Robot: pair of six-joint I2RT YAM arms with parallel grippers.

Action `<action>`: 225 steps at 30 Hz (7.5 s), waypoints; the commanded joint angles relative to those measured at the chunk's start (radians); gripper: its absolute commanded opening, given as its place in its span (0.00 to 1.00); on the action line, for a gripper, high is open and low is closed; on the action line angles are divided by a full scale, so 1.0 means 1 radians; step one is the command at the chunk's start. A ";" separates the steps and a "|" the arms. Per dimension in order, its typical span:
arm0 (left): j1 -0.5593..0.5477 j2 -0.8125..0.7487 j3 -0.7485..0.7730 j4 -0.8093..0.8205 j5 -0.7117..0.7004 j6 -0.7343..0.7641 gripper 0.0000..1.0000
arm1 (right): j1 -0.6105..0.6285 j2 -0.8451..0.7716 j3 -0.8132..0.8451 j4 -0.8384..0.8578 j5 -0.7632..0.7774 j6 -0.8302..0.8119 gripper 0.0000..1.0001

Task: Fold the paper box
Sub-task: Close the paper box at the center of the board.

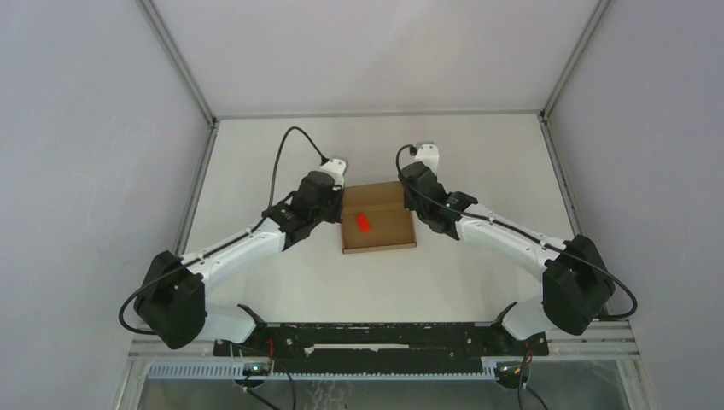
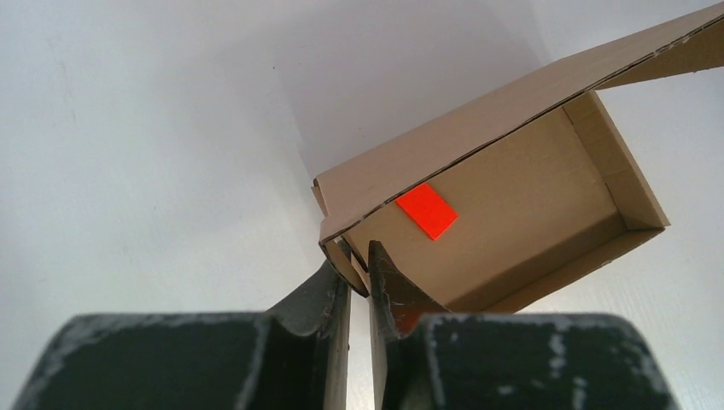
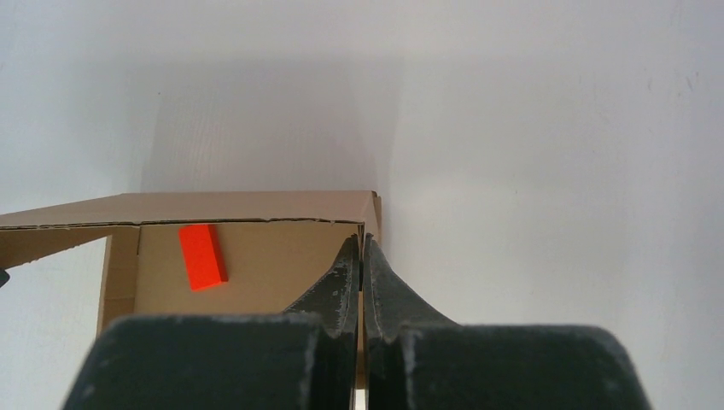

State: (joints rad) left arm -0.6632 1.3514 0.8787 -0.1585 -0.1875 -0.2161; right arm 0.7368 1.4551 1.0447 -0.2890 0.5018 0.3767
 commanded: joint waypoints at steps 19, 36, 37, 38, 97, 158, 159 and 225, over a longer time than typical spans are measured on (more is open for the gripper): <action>-0.091 -0.024 -0.047 0.066 0.032 -0.093 0.15 | 0.066 -0.071 -0.032 0.059 -0.139 0.146 0.00; -0.105 -0.031 -0.076 0.080 0.028 -0.103 0.15 | 0.104 -0.054 -0.061 0.076 -0.137 0.180 0.00; -0.106 -0.029 -0.077 0.080 0.027 -0.103 0.15 | 0.105 -0.055 -0.067 0.076 -0.135 0.180 0.00; -0.107 -0.028 -0.081 0.082 0.028 -0.102 0.15 | 0.107 -0.061 -0.075 0.077 -0.134 0.181 0.00; -0.149 -0.217 -0.284 0.077 0.002 -0.200 0.33 | -0.103 -0.276 -0.210 0.044 -0.433 0.117 0.41; 0.137 0.125 -0.018 0.005 0.302 -0.153 0.34 | 0.003 0.144 -0.044 0.008 -0.557 0.071 0.35; 0.137 0.128 -0.023 0.009 0.302 -0.153 0.34 | 0.003 0.146 -0.054 0.014 -0.558 0.072 0.35; 0.229 0.241 0.257 -0.099 0.367 -0.103 0.25 | -0.011 0.185 0.076 -0.143 -0.515 -0.075 0.28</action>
State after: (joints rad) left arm -0.4507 1.6485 1.0466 -0.2592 0.1616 -0.3424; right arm 0.7307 1.6379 1.0874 -0.4492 -0.0200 0.3187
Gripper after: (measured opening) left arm 0.241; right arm 0.279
